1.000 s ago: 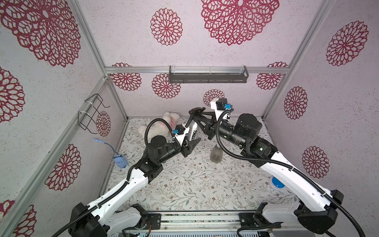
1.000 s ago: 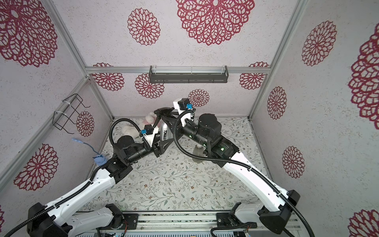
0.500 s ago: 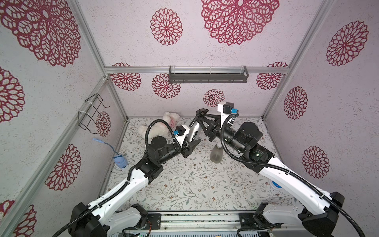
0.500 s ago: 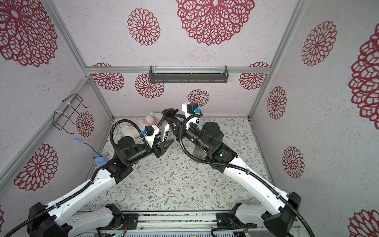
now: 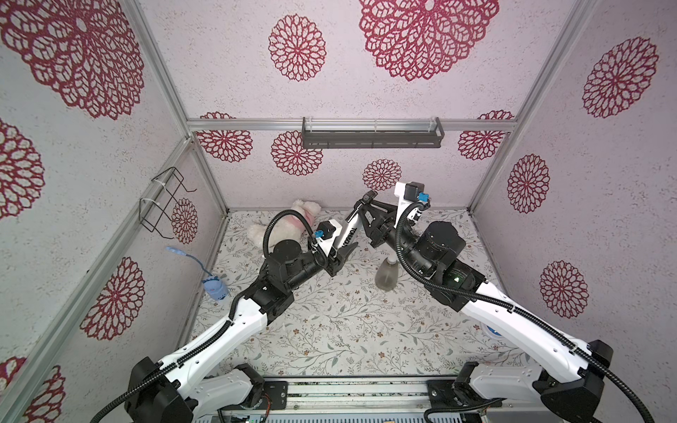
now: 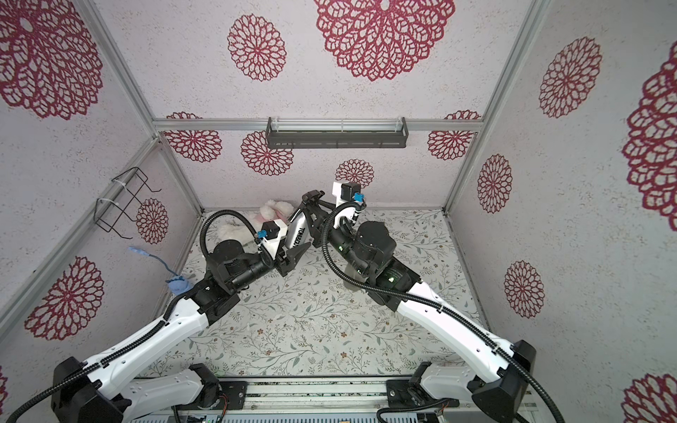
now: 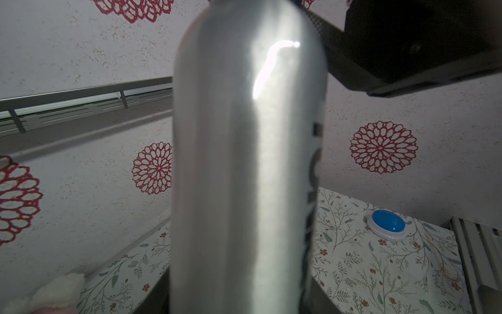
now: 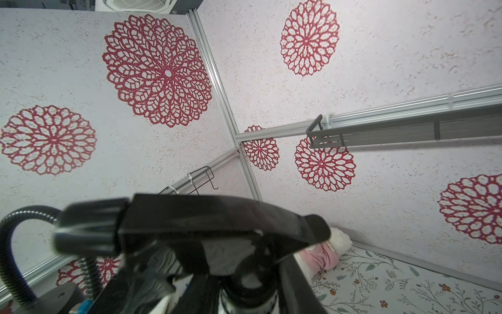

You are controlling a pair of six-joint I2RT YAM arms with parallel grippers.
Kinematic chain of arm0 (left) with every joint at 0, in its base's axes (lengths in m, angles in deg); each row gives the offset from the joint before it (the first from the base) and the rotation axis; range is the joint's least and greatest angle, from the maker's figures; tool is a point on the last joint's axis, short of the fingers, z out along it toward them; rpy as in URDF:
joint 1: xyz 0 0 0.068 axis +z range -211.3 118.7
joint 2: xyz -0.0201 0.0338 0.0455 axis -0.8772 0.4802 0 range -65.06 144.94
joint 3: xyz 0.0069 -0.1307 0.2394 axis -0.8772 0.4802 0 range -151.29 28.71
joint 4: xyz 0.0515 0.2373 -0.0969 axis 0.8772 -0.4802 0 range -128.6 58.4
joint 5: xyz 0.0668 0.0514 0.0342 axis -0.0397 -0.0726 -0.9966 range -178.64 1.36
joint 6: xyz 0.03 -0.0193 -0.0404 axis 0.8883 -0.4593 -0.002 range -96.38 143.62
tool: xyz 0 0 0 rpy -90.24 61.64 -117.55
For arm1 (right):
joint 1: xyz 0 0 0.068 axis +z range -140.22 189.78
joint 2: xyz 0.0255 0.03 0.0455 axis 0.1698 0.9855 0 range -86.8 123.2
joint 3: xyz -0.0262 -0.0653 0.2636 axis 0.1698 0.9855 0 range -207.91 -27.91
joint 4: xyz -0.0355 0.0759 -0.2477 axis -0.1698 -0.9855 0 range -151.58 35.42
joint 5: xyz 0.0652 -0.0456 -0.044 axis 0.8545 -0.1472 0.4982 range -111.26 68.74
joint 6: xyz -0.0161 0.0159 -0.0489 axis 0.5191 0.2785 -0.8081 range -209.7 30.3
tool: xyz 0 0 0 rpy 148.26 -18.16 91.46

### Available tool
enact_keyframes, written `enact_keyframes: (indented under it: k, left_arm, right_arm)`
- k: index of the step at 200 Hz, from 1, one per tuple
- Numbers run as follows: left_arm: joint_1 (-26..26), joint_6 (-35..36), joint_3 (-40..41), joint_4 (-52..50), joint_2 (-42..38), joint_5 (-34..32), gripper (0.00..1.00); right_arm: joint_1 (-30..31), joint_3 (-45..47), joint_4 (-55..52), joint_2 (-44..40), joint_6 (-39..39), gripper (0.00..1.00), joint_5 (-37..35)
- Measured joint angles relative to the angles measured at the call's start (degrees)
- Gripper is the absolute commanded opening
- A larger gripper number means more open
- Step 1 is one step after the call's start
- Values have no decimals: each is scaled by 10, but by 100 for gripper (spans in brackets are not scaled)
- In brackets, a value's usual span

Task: Attach spray nozzles to spray bottles
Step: Screw the spray nozzle on the spray bottle.

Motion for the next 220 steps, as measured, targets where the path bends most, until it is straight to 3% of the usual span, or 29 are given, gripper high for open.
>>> enact_keyframes:
  k: [50,103,180,220]
  left_arm:
    - [-21,49,-17,4,33,-92,0]
    - [-51,95,-17,20,58,-214,0]
    - [-57,60,-27,-42,57,-252,0]
    - [-59,39,-27,-40,57,-282,0]
  right_arm:
    - [23,-70,-72,40,25,19,-34]
    - [75,-95,-110,66,18,19,-196]
    - [109,-114,-79,127,-43,19,-370]
    - [124,-141,-60,159,-65,26,-435]
